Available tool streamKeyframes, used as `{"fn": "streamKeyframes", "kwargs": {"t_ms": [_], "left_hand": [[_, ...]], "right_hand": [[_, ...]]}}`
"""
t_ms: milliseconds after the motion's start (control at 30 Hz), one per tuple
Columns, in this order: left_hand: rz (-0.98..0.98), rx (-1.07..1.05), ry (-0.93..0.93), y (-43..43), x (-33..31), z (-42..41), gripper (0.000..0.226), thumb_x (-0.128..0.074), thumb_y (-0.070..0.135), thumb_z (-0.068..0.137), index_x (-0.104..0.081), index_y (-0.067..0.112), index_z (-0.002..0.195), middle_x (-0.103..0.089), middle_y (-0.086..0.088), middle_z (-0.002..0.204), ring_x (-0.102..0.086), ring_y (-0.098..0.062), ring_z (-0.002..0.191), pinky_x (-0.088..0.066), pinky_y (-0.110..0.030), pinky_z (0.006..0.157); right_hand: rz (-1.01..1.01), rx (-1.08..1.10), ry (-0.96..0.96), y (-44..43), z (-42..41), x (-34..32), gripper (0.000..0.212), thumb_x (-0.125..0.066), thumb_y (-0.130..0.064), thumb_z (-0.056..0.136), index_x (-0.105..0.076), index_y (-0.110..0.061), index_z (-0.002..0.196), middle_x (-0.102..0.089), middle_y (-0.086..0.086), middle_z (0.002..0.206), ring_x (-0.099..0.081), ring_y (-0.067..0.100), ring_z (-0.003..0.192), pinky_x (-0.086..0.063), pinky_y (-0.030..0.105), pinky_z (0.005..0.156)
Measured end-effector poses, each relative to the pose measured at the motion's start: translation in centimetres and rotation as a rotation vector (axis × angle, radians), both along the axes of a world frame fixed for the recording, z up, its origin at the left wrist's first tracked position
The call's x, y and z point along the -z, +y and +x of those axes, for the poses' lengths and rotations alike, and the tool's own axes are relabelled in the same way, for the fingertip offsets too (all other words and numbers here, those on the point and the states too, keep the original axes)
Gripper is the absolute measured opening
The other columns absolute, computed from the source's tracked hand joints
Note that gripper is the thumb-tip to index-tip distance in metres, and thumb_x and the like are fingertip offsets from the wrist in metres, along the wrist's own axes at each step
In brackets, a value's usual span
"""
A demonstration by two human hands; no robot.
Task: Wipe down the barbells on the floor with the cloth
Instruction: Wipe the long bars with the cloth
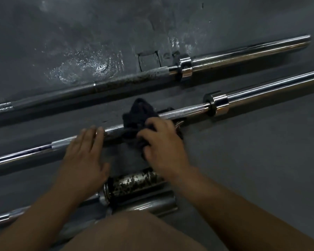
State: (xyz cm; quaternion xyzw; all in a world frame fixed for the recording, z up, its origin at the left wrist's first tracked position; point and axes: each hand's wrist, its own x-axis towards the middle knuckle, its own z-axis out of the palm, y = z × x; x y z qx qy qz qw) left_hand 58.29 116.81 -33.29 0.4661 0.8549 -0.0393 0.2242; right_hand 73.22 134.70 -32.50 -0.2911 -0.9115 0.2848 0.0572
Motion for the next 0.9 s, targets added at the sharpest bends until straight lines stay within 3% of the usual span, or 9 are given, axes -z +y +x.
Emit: {"fn": "streamKeyframes", "kwargs": {"t_ms": [100,200,300,400,467,533,633,800,900], "left_hand": [[0.020,0.040,-0.009,-0.8,0.3,-0.3,0.091,-0.037,0.051,0.073,-0.021,0.011,0.154,-0.030,-0.020,0.155,-0.026,-0.039,0.142,-0.025,-0.056,0.113],[0.058,-0.002,0.046,0.0,1.3,-0.5,0.089,-0.038,0.050,0.071,-0.027,0.012,0.151,-0.037,-0.019,0.147,-0.033,-0.040,0.135,-0.020,-0.054,0.111],[0.065,-0.075,0.102,2.2,2.1,-1.8,0.079,-0.038,0.052,0.067,-0.039,0.017,0.138,-0.051,-0.018,0.126,-0.047,-0.039,0.113,-0.026,-0.050,0.101],[-0.003,-0.061,0.074,3.7,2.1,-4.1,0.069,-0.044,0.052,0.064,-0.052,0.016,0.122,-0.060,-0.020,0.109,-0.057,-0.041,0.096,-0.040,-0.048,0.086],[-0.079,-0.039,0.069,4.9,1.8,-5.6,0.059,-0.055,0.050,0.070,-0.055,0.018,0.119,-0.063,-0.018,0.110,-0.060,-0.040,0.098,-0.045,-0.045,0.084],[-0.125,-0.023,0.013,6.1,1.6,-6.8,0.049,-0.063,0.050,0.079,-0.057,0.022,0.119,-0.065,-0.014,0.116,-0.062,-0.036,0.104,-0.048,-0.039,0.086],[-0.255,-0.035,-0.193,8.1,1.7,-9.1,0.037,-0.067,0.047,0.079,-0.064,0.024,0.107,-0.067,-0.008,0.106,-0.063,-0.029,0.097,-0.048,-0.029,0.077],[-0.222,-0.083,-0.044,7.8,1.6,-7.9,0.040,-0.064,0.055,0.073,-0.065,0.021,0.094,-0.068,-0.011,0.096,-0.064,-0.032,0.089,-0.049,-0.032,0.071],[0.038,-0.119,0.097,5.5,1.4,-4.2,0.030,-0.065,0.048,0.079,-0.061,0.020,0.091,-0.068,-0.013,0.093,-0.064,-0.036,0.087,-0.049,-0.039,0.073]], "right_hand": [[0.113,0.364,0.056,5.1,3.3,0.6,0.041,-0.061,-0.003,0.067,-0.072,-0.016,0.104,-0.058,0.012,0.120,-0.053,0.037,0.108,-0.043,0.037,0.097],[0.152,0.708,-0.083,5.7,2.7,1.0,0.046,-0.060,-0.022,0.078,-0.063,-0.019,0.124,-0.047,0.014,0.137,-0.046,0.039,0.119,-0.042,0.046,0.101],[0.156,0.349,-0.126,0.2,-2.9,1.0,0.046,-0.067,-0.031,0.074,-0.063,-0.027,0.120,-0.045,0.010,0.139,-0.043,0.037,0.116,-0.045,0.041,0.092],[-0.085,0.019,-0.087,-1.1,-5.5,-0.6,0.039,-0.069,-0.018,0.074,-0.066,-0.028,0.111,-0.045,0.000,0.129,-0.045,0.029,0.113,-0.052,0.040,0.083],[-0.109,0.019,0.009,1.5,-4.1,-1.5,0.037,-0.064,-0.013,0.070,-0.070,-0.026,0.104,-0.050,0.001,0.118,-0.050,0.027,0.109,-0.050,0.042,0.088],[-0.018,0.293,0.086,5.0,-1.7,-1.2,0.039,-0.060,-0.012,0.071,-0.070,-0.024,0.107,-0.052,0.005,0.121,-0.051,0.029,0.112,-0.046,0.044,0.098],[0.061,0.610,-0.112,6.5,0.0,0.3,0.051,-0.065,-0.030,0.081,-0.058,-0.022,0.131,-0.038,0.016,0.145,-0.040,0.040,0.126,-0.041,0.046,0.104],[0.054,0.027,-0.129,0.3,-2.9,0.9,0.044,-0.073,-0.025,0.071,-0.063,-0.028,0.113,-0.043,0.008,0.136,-0.047,0.035,0.110,-0.055,0.044,0.077],[-0.003,-0.005,-0.010,3.7,-0.3,0.2,0.040,-0.068,-0.016,0.068,-0.067,-0.023,0.108,-0.051,0.008,0.128,-0.052,0.034,0.110,-0.053,0.046,0.086]]}}
